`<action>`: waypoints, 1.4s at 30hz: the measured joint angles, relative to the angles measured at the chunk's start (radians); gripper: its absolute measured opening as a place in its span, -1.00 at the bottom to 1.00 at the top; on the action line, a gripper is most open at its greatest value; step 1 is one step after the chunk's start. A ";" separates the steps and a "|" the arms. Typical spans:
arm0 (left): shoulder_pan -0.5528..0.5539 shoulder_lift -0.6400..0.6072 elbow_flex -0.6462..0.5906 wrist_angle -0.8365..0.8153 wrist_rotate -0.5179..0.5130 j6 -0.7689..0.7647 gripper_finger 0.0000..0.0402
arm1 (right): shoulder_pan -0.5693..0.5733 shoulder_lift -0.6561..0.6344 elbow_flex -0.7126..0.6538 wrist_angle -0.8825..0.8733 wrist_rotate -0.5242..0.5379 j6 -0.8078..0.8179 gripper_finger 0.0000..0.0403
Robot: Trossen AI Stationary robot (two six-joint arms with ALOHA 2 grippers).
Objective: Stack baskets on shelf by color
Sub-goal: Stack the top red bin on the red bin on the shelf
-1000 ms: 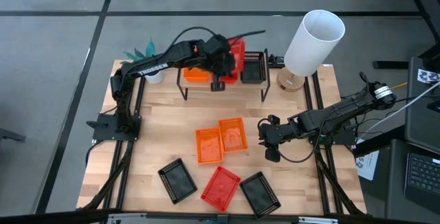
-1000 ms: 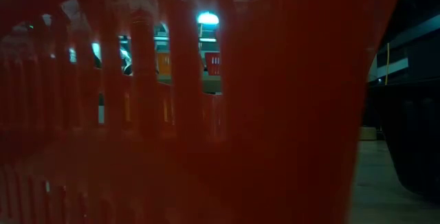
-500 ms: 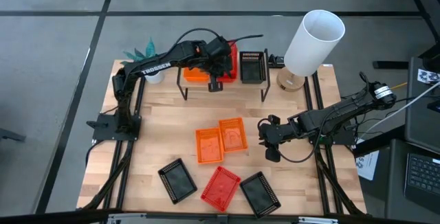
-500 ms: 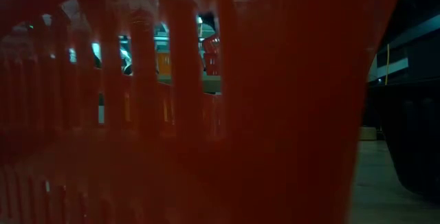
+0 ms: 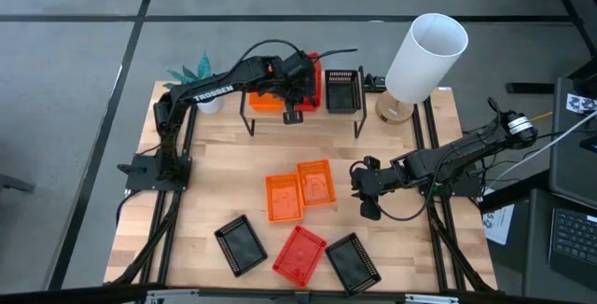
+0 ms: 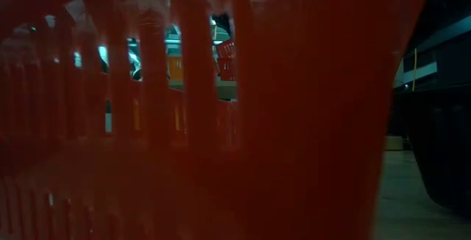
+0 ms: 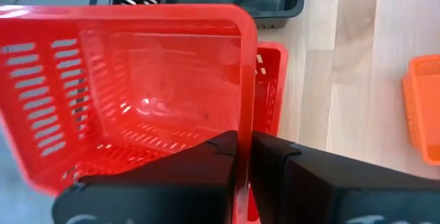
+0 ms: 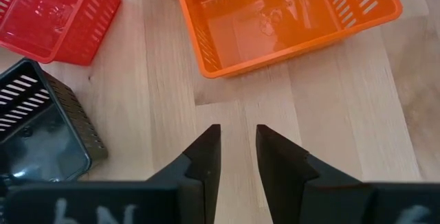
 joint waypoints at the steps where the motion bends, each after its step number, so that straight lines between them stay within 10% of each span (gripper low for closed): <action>1: -0.003 0.000 0.000 0.001 0.000 0.001 -0.90 | 0.000 0.000 0.000 0.000 0.000 0.000 -0.55; 42: 0.004 0.092 0.012 0.081 -0.131 0.086 -0.52 | 0.005 0.000 0.000 -0.003 -0.012 0.026 -0.55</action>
